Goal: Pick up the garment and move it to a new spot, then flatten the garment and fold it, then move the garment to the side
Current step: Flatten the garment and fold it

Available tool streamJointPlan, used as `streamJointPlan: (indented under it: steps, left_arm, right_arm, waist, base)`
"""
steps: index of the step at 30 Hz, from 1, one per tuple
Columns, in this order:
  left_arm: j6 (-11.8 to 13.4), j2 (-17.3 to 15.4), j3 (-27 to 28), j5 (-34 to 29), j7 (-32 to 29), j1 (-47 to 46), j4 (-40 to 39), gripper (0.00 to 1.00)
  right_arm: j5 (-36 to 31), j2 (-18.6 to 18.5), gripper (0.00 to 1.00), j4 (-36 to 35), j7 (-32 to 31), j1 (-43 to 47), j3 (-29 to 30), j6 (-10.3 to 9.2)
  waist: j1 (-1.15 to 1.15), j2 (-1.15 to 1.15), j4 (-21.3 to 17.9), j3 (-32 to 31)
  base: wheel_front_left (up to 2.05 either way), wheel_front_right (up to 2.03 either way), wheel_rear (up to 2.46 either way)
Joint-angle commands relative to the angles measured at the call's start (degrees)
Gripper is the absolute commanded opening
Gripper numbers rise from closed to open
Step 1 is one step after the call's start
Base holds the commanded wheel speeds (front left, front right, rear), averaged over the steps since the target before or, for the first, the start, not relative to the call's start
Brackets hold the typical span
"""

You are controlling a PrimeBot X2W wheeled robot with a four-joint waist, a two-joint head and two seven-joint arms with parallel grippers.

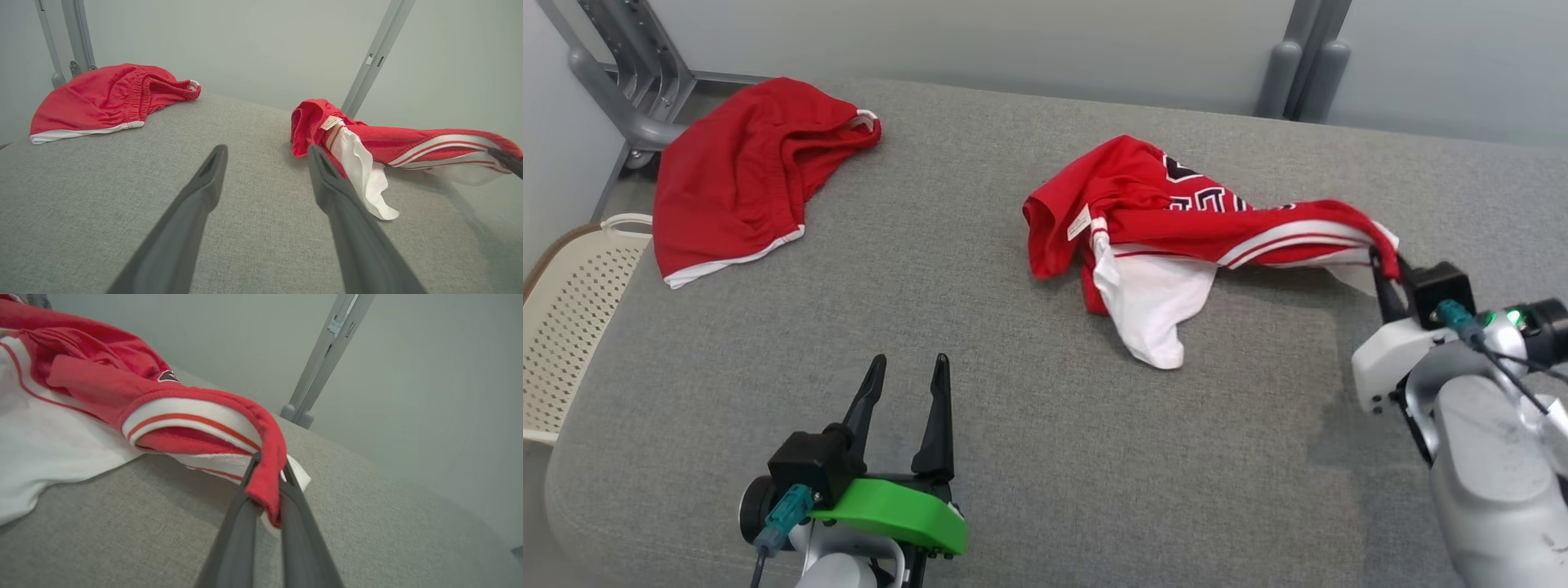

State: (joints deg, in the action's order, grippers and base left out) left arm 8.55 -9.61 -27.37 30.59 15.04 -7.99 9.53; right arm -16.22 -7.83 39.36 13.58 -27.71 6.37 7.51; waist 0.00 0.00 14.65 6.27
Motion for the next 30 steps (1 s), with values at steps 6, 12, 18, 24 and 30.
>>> streamJointPlan:
  steps: [6,12,18,24,30]
  left_arm:
    - [-0.9,0.8,-0.1,-1.1,0.2,-1.6,0.0,1.0]
    - [-1.6,1.3,-1.0,-1.8,0.2,-3.2,-0.3,1.0]
    - [-2.0,1.8,-1.6,-2.2,0.2,-4.6,0.1,1.0]
    - [-2.1,2.0,-1.8,-2.5,0.2,-5.0,0.2,1.0]
    - [-1.7,1.9,-1.7,-2.7,0.2,-4.9,0.4,1.0]
  right_arm:
    - [-2.4,-5.7,0.0,1.2,-1.6,-8.8,-2.1,-0.04]
    - [-3.5,-11.1,0.0,5.4,-2.1,-17.8,-3.2,-0.06]
    - [-6.5,-13.5,0.0,9.6,-0.6,-22.4,-3.7,-0.06]
    - [-8.2,-12.7,1.0,13.9,0.2,-23.2,-3.0,-0.06]
    - [-9.9,-12.5,1.0,15.8,1.3,-22.5,-0.5,-0.06]
  waist:
    - [0.0,0.0,0.4,1.8]
    - [0.0,0.0,2.4,3.4]
    - [0.0,0.0,4.1,3.9]
    - [0.0,0.0,4.4,4.3]
    - [0.0,0.0,3.5,4.3]
  base:
    - [0.0,0.0,0.0]
    - [0.0,0.0,0.0]
    - [0.0,0.0,0.0]
    - [0.0,0.0,0.0]
    - [0.0,0.0,0.0]
